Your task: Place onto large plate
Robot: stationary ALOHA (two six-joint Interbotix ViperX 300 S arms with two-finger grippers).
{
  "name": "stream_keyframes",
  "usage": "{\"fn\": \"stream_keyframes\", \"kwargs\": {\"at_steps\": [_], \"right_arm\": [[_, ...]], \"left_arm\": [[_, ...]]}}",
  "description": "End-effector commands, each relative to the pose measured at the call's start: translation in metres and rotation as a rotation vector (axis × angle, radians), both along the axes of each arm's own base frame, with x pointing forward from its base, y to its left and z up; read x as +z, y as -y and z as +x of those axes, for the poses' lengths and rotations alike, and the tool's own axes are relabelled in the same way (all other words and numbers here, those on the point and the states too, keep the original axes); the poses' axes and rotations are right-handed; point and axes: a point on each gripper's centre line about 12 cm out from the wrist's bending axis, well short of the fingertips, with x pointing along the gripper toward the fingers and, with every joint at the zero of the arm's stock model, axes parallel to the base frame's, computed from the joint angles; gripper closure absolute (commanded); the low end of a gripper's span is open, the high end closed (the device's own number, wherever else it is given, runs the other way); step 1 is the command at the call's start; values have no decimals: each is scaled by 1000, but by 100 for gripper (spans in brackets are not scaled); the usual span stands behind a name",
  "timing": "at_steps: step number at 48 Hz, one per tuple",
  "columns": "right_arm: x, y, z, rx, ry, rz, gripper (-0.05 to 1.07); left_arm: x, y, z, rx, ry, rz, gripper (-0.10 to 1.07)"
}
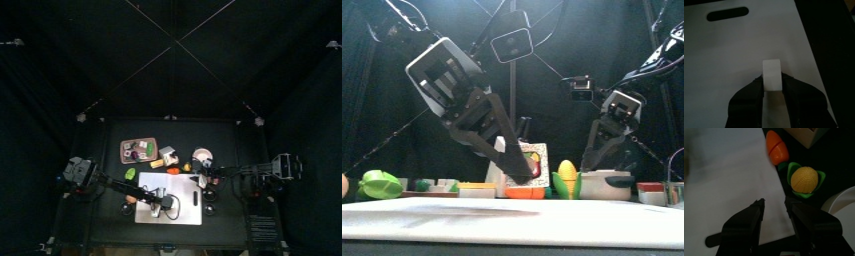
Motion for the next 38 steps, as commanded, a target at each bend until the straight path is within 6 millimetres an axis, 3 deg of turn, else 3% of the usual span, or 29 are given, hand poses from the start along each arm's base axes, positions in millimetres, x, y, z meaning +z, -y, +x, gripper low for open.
{"fn": "stream_keyframes", "kwargs": {"at_steps": [1, 7, 15, 27, 38], "right_arm": [[9, 0, 5, 1, 30, -2, 25], [8, 0, 5, 1, 29, -3, 25], [8, 0, 4, 2, 27, -4, 25], [8, 0, 5, 2, 29, -4, 25], [8, 2, 4, -2, 27, -5, 25]], "left_arm": [[25, 1, 7, -1, 72, -16, 39], [27, -7, -2, 9, 52, -7, 40], [40, -41, -20, 85, 34, 2, 39], [64, -113, -58, 268, -7, 24, 39], [92, -183, -90, 494, 88, 2, 39]]}}
